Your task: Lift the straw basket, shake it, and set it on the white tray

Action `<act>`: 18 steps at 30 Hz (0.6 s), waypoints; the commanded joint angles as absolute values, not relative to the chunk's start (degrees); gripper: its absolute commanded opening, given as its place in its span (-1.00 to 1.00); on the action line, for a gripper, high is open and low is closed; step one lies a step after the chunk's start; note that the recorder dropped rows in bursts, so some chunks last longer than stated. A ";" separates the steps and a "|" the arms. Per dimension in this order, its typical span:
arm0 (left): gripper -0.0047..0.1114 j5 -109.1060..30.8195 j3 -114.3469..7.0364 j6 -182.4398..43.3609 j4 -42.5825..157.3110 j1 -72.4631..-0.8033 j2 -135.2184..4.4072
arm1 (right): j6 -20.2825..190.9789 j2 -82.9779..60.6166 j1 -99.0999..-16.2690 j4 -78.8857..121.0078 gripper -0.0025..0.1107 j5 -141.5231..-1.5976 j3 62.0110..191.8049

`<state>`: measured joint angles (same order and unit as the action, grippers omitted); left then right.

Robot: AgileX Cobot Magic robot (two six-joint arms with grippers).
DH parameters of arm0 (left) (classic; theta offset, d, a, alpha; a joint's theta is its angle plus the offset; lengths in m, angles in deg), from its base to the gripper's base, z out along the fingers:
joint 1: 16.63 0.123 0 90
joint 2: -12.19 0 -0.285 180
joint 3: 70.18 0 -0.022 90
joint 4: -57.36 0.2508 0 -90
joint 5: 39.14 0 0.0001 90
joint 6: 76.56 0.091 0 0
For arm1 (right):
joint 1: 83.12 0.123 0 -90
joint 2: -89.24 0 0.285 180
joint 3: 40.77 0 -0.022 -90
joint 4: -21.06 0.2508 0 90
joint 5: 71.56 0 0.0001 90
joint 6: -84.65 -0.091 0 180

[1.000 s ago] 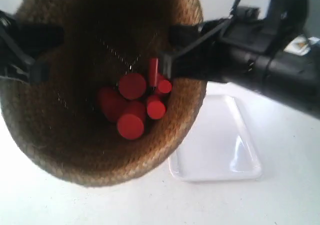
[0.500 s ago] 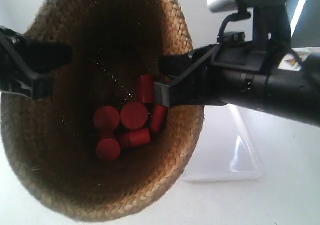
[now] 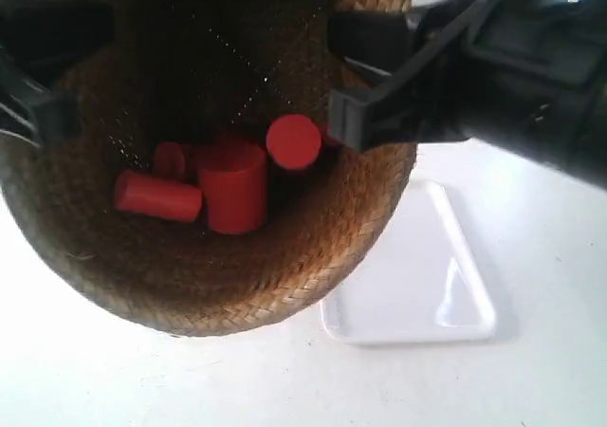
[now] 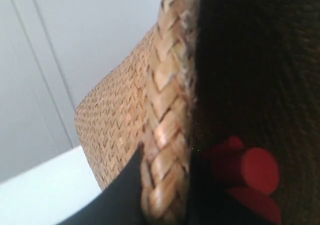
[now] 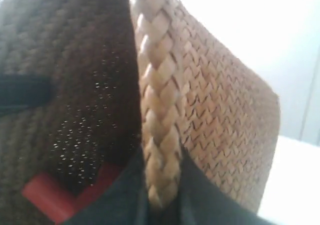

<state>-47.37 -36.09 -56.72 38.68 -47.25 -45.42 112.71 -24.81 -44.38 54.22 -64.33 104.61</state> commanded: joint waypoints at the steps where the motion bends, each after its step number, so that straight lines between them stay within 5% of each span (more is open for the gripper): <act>1: -0.92 -35.79 -38.89 -62.47 37.20 -48.99 -44.98 | 108.93 -23.14 -44.89 56.73 -0.96 -82.34 109.25; 2: -0.92 -33.98 -40.12 -60.61 38.71 -50.30 -41.34 | 109.94 -26.47 -42.96 56.37 -0.96 -87.18 111.37; 6: -0.92 -44.69 -32.93 -58.20 41.44 -47.61 -46.51 | 113.53 -23.31 -44.13 54.01 -0.96 -60.99 105.17; 10: -0.92 -33.39 -41.52 -65.66 42.00 -50.79 -39.98 | 112.52 -26.95 -44.05 55.16 -0.96 -84.74 111.99; 15: -0.92 -38.23 -36.72 -63.94 47.48 -47.68 -45.69 | 112.02 -21.06 -45.72 52.12 -0.96 -66.90 104.62; 18: -0.92 -34.29 -41.07 -67.60 46.18 -48.90 -43.21 | 106.79 -23.77 -44.69 54.10 -0.96 -76.56 108.91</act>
<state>-37.28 -37.92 -66.39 46.96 -47.44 -45.34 109.08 -22.10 -45.64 54.08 -71.11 106.04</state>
